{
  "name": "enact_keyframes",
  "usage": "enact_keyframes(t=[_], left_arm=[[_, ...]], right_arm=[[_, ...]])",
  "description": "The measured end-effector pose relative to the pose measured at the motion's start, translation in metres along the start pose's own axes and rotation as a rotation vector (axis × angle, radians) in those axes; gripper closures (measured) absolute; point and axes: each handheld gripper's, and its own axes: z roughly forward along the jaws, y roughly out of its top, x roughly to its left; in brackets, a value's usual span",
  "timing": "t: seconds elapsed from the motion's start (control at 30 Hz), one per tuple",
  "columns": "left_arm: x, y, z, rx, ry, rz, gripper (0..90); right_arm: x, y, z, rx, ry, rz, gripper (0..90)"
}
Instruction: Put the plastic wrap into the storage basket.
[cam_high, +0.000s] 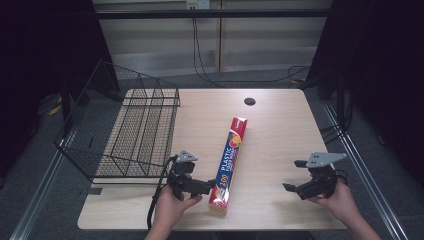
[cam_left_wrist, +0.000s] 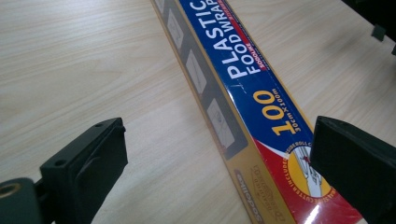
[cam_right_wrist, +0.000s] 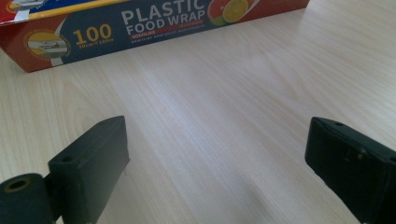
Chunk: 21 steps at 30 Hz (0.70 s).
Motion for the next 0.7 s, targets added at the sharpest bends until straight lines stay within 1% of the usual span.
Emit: enact_keyframes(t=[0.03,0.1,0.13,0.17,0.2,0.23,0.27,0.3,0.33,0.37,0.4,0.43,0.47,0.5,0.53,0.6,0.63,0.7], left_arm=[[0.0,0.001,0.001,-0.006,-0.007,-0.015,3.0],[0.001,0.001,0.0,-0.003,-0.018,-0.005,2.9],[0.0,0.001,0.0,-0.004,-0.014,-0.005,2.9],[0.001,0.001,-0.001,0.001,-0.013,0.001,2.9],[0.002,0.002,0.0,-0.003,-0.016,-0.002,2.6],[0.002,0.003,-0.001,-0.001,-0.015,-0.014,1.7],[0.003,0.004,0.0,0.0,-0.027,-0.021,1.8],[0.004,0.004,0.0,0.011,-0.059,-0.012,3.4],[0.004,0.005,0.001,0.009,-0.066,-0.006,5.3],[0.003,0.005,0.0,0.013,-0.057,0.009,5.4],[0.002,0.006,0.0,0.0,-0.064,0.01,5.4],[0.001,0.007,0.0,0.006,-0.066,0.015,5.8],[0.001,0.008,-0.001,0.005,-0.052,0.015,5.7],[0.0,0.008,-0.001,0.003,-0.054,0.015,5.3],[0.0,0.009,0.0,-0.002,-0.068,0.003,5.4],[0.0,0.01,0.0,0.013,-0.046,0.009,5.5],[-0.001,0.01,0.001,0.006,-0.046,0.002,5.6],[0.001,0.011,0.002,0.013,-0.055,-0.017,7.3]], right_arm=[[0.001,0.0,-0.001,0.001,0.003,-0.006,6.4],[0.002,0.0,0.0,0.008,-0.009,-0.011,5.0],[0.002,0.0,0.001,0.016,-0.009,-0.008,5.1],[0.001,-0.001,0.002,0.024,0.002,-0.006,5.1],[0.002,-0.001,0.004,0.033,-0.005,-0.007,4.4],[0.003,-0.001,0.005,0.04,-0.004,-0.011,4.5],[0.003,0.0,0.005,0.045,0.0,-0.013,4.9],[0.003,-0.001,0.006,0.045,-0.007,-0.023,4.8],[0.003,-0.001,0.006,0.049,-0.006,-0.023,4.9],[0.003,-0.001,0.006,0.049,-0.003,-0.024,5.1],[0.003,-0.001,0.005,0.046,-0.004,-0.02,5.0],[0.003,-0.001,0.005,0.047,-0.005,-0.012,5.0],[0.003,-0.001,0.005,0.044,-0.003,-0.014,5.1],[0.003,-0.001,0.004,0.044,-0.002,-0.012,5.2],[0.003,-0.001,0.004,0.043,-0.007,-0.007,5.3],[0.003,-0.001,0.003,0.043,-0.004,-0.01,5.5],[0.003,-0.002,0.003,0.044,-0.006,-0.009,5.5],[0.004,-0.001,0.004,0.046,-0.001,-0.013,5.7]])
